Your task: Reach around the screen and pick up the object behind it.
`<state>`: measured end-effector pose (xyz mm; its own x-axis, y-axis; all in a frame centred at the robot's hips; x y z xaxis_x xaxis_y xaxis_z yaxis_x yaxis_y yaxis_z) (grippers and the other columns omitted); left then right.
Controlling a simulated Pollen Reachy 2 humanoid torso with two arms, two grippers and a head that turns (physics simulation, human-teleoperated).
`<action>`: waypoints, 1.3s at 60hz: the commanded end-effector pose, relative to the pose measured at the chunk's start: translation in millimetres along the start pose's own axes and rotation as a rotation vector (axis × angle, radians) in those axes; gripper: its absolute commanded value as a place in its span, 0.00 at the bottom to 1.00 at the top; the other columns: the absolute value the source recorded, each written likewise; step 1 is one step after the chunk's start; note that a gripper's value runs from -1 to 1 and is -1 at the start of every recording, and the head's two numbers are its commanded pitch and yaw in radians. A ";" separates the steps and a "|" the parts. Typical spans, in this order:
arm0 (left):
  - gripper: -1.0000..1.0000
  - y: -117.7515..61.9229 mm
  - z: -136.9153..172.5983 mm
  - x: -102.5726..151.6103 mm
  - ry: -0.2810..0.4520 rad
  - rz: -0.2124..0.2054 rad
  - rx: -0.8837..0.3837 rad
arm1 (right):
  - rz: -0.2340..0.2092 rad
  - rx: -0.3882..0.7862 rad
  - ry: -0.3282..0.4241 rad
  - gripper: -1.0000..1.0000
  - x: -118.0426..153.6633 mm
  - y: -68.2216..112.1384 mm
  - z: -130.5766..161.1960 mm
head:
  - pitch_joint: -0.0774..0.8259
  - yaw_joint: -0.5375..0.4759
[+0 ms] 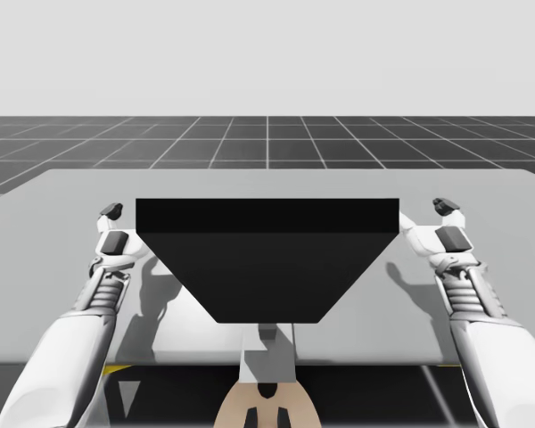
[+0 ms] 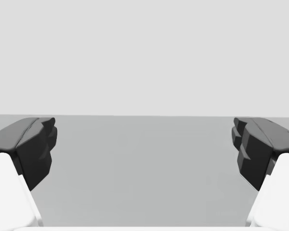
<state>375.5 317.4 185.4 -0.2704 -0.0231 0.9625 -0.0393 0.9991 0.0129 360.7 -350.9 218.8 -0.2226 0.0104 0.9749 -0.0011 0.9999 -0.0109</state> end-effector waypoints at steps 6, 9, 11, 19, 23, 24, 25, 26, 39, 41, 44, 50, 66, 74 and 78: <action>0.00 -0.2 0.3 0.0 0.007 -0.003 -0.001 | 0.021 0.011 -0.019 0.00 1.0 2.8 3.3 | 0.07 0.52; 0.00 0.5 -0.1 -1.6 0.034 -0.009 -0.006 | 0.009 0.081 -0.007 0.00 1.5 3.3 4.2 | 0.07 0.51; 0.00 0.7 0.6 -2.1 0.065 -0.002 -0.017 | 0.015 0.114 -0.002 0.00 2.0 2.6 5.4 | 0.08 0.51; 0.00 -2.7 5.5 1.8 0.117 0.066 -0.159 | -0.058 0.296 -0.003 0.00 5.6 7.3 12.9 | 0.08 0.51; 0.00 -4.5 9.2 4.2 0.144 0.081 -0.239 | -0.070 0.405 -0.008 0.00 6.7 13.4 18.9 | 0.09 0.51; 0.00 -4.6 10.3 5.2 0.148 0.088 -0.258 | -0.074 0.423 -0.012 0.00 7.0 14.5 19.8 | 0.09 0.51; 0.00 -4.6 11.4 6.7 0.145 0.095 -0.272 | -0.087 0.447 -0.013 0.00 7.7 15.6 21.0 | 0.09 0.51; 0.00 -5.2 14.6 10.7 0.146 0.118 -0.319 | -0.103 0.505 -0.026 0.00 9.9 18.9 24.8 | 0.10 0.51; 0.00 -14.6 45.6 42.4 0.131 0.137 -0.626 | -0.138 0.758 -0.113 0.00 16.8 24.4 44.4 | 0.11 0.51; 0.00 -15.7 52.6 46.3 0.132 0.118 -0.668 | -0.139 0.807 -0.117 0.00 18.6 23.5 49.8 | 0.11 0.52; 0.00 -16.0 62.6 50.5 0.142 0.096 -0.729 | -0.128 0.862 -0.119 0.00 19.9 21.5 56.4 | 0.12 0.52; 0.00 -13.4 79.7 55.2 0.159 0.073 -0.824 | -0.114 0.948 -0.101 0.00 18.3 19.3 66.4 | 0.12 0.52; 0.00 -5.9 108.9 51.3 0.264 0.073 -1.063 | -0.114 1.132 0.026 0.00 8.9 19.3 87.3 | 0.14 0.52; 0.00 -7.5 110.6 44.3 0.326 0.060 -1.080 | -0.094 1.130 0.080 0.00 6.7 17.5 91.4 | 0.15 0.52; 0.00 -8.6 111.7 42.1 0.332 0.045 -1.083 | -0.084 1.103 0.094 0.00 4.8 15.4 93.3 | 0.16 0.52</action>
<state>260.5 305.1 200.7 -0.0011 -0.1015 0.9948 0.8383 0.5422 0.0562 273.4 -333.4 206.5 -0.1448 -0.0505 0.9882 -0.8813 0.4607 -0.1056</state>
